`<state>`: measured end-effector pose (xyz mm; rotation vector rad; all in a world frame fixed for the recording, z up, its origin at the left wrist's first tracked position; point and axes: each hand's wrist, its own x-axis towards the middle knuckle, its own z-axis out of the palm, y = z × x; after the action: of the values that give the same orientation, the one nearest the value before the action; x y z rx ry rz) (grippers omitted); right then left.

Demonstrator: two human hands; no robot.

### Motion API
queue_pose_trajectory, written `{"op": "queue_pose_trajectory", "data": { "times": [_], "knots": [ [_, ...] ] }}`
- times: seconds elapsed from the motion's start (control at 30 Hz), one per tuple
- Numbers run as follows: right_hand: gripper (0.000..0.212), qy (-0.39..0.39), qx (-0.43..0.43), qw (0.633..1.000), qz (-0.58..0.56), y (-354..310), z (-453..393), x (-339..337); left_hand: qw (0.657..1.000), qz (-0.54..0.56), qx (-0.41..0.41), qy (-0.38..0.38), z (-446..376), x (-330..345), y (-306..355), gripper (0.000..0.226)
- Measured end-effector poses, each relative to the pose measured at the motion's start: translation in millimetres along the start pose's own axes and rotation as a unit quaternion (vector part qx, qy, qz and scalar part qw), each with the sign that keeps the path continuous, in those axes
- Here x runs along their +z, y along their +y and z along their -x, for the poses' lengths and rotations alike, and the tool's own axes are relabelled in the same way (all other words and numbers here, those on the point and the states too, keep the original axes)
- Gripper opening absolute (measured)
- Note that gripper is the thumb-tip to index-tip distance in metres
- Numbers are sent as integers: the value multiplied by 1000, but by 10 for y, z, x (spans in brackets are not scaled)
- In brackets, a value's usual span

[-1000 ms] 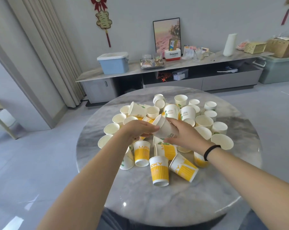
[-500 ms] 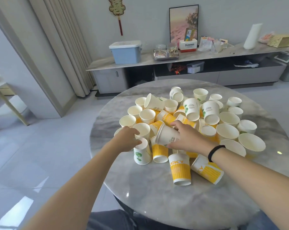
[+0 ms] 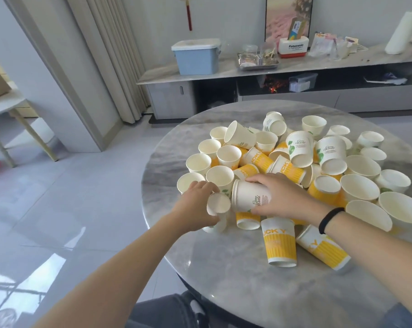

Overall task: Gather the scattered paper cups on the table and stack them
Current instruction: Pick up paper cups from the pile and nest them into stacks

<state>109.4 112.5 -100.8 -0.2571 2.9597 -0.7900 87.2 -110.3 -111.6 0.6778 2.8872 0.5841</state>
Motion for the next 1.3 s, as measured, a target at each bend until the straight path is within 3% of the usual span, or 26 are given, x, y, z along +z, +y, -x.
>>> {"op": "queue_pose_trajectory", "data": {
  "times": [0.17,0.3,0.5,0.6,0.77,0.87,0.93,0.97,1.03,1.07,1.1,1.2,1.23,1.3],
  "knots": [
    [73,-29,-25,999,25,-24,139,91,998,-41,37,-25,111,-39,-109,63],
    [71,-29,-44,997,55,-121,186,129,992,104,2,-73,138,20,-66,63],
    [67,-27,-74,988,133,-186,244,182,969,216,-100,-64,125,45,-195,42],
    [64,-39,-79,986,140,-176,223,226,915,367,-156,-68,141,-5,-146,43],
    [68,-54,-63,996,-21,-190,160,201,780,588,-190,-95,92,-85,-77,50],
    [68,-45,-60,996,-47,-206,127,211,760,622,-168,-90,61,-119,5,45],
    [67,-40,-57,996,-48,-193,109,254,788,594,-153,-52,54,-118,54,37],
    [66,-32,-53,997,-47,-186,104,270,838,525,-146,-1,49,-113,59,33],
    [63,-8,-44,997,-55,-181,85,284,953,238,-123,142,25,-125,-4,27],
    [62,2,-38,997,-60,-178,76,287,974,98,-106,177,10,-129,-55,29],
    [62,8,-32,997,-64,-179,71,293,979,6,-101,178,-7,-126,-115,33],
    [62,16,-12,998,-61,-181,73,330,983,-91,-132,83,-28,-77,-270,32],
    [62,14,-10,998,-55,-181,76,337,983,-97,-141,64,-24,-60,-302,26],
    [60,10,-8,999,-50,-179,75,344,982,-7,-171,78,-8,-80,-307,19]
  ]
}}
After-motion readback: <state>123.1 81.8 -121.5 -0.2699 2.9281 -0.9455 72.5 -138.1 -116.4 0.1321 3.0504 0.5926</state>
